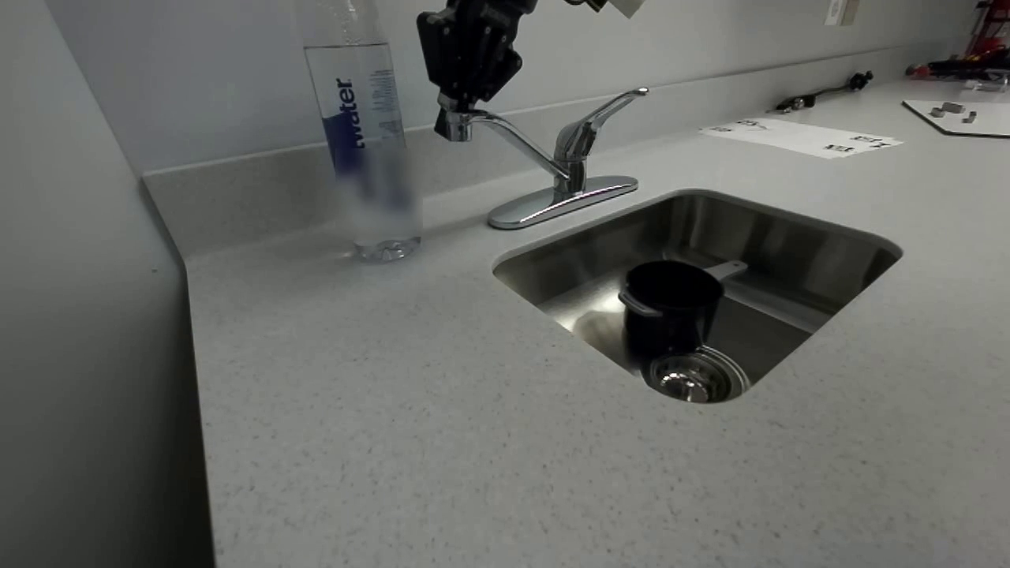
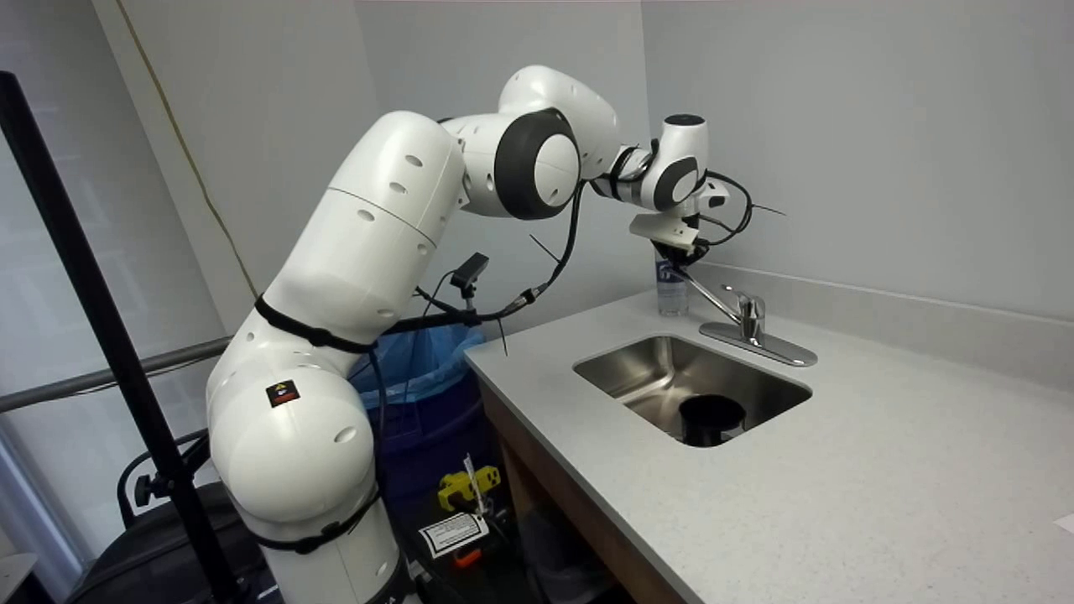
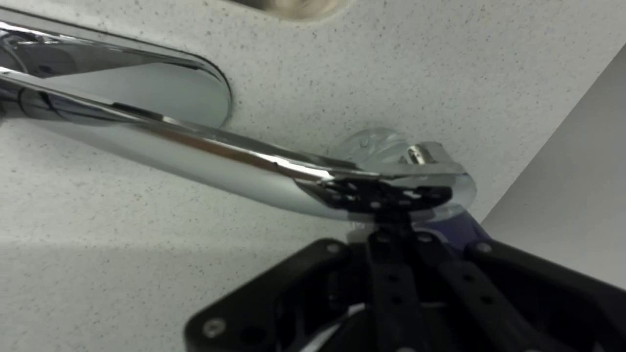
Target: Move the faucet nozzle to the right
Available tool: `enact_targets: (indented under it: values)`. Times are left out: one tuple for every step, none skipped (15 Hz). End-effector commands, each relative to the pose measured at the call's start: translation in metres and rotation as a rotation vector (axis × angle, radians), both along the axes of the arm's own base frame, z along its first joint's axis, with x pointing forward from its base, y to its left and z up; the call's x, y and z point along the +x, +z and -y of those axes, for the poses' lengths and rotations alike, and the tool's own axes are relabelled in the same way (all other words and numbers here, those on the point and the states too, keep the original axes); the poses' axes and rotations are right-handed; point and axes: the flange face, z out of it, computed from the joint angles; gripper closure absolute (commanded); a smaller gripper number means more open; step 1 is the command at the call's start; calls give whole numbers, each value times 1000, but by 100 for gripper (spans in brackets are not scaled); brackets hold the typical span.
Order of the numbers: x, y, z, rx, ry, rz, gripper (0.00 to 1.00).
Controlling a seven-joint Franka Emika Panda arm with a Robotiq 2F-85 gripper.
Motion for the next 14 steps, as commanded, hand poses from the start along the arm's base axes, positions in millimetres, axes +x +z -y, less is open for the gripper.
enact_targets:
  values:
    - [-26,-1,20,-26,22,-97,100]
    - [-30,-3,23,-32,23,-116,100]
    - [-35,-5,25,-37,24,-133,100]
    - [-39,-7,27,-44,25,-144,100]
    - [-43,-8,30,-51,25,-155,100]
    - [-46,-9,33,-59,24,-163,100]
    - [-49,-9,36,-67,23,-172,100]
    - [-52,-10,39,-73,23,-179,100]
    - [-54,-9,42,-80,22,-184,100]
    - [-57,-10,45,-85,20,-188,100]
    - [-60,-11,49,-93,21,-192,100]
    - [-62,-12,52,-96,20,-197,100]
    - [-66,-12,56,-100,16,-203,100]
    - [-69,-12,59,-103,13,-208,100]
